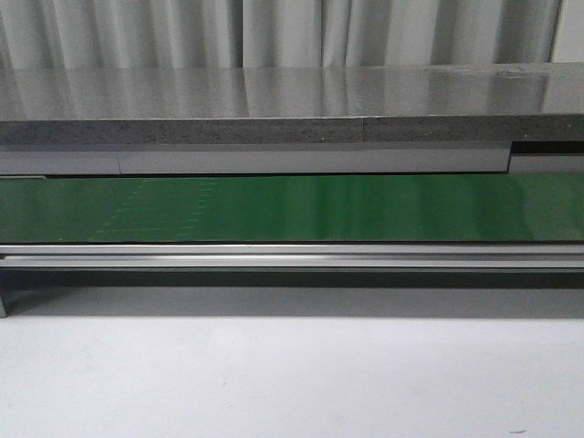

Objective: Move button from left to right

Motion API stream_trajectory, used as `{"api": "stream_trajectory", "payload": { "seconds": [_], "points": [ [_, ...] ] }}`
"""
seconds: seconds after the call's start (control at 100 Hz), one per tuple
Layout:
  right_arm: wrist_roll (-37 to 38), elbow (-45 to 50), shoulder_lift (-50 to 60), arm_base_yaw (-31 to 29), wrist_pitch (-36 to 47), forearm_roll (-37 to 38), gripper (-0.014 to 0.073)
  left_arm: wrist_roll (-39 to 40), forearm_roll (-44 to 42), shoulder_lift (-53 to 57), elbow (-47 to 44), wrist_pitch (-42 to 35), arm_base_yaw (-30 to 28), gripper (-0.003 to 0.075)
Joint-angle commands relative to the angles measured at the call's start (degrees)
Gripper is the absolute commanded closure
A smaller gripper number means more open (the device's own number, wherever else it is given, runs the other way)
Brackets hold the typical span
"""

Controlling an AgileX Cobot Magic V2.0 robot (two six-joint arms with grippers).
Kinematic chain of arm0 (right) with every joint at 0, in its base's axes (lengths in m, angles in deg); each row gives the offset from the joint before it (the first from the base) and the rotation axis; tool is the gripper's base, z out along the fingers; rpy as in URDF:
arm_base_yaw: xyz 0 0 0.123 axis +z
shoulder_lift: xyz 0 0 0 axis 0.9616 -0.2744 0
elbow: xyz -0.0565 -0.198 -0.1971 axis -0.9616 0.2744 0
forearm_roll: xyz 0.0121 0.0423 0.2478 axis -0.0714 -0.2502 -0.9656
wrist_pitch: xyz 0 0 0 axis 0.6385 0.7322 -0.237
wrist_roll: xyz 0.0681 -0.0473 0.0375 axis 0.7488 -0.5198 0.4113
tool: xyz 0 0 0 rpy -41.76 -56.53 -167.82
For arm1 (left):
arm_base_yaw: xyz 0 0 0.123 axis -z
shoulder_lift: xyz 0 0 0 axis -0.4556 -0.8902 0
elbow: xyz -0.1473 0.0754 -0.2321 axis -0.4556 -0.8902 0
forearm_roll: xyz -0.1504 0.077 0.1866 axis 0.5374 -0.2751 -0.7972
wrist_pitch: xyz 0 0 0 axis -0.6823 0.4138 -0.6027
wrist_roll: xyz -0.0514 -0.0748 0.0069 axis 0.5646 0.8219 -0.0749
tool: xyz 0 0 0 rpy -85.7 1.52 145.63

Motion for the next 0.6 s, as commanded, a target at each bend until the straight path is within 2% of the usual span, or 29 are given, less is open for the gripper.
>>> {"api": "stream_trajectory", "payload": {
  "seconds": [0.0, 0.28, 0.59],
  "points": [
    [0.32, 0.23, 1.33, -0.12, 5.68, 0.52, 0.0662, 0.04, 0.62, -0.39, 1.57, -3.71, 0.42, 0.0715],
    [0.32, 3.80, 1.25, -0.12, 10.15, 0.52, 0.0662, 0.04, 0.62, -0.39, 1.57, -3.71, 0.42, 0.0715],
    [0.32, 3.80, 1.25, -0.12, 9.82, 0.83, 0.0662, 0.04, 0.62, -0.39, 1.57, -3.71, 0.42, 0.0715]
  ]
}}
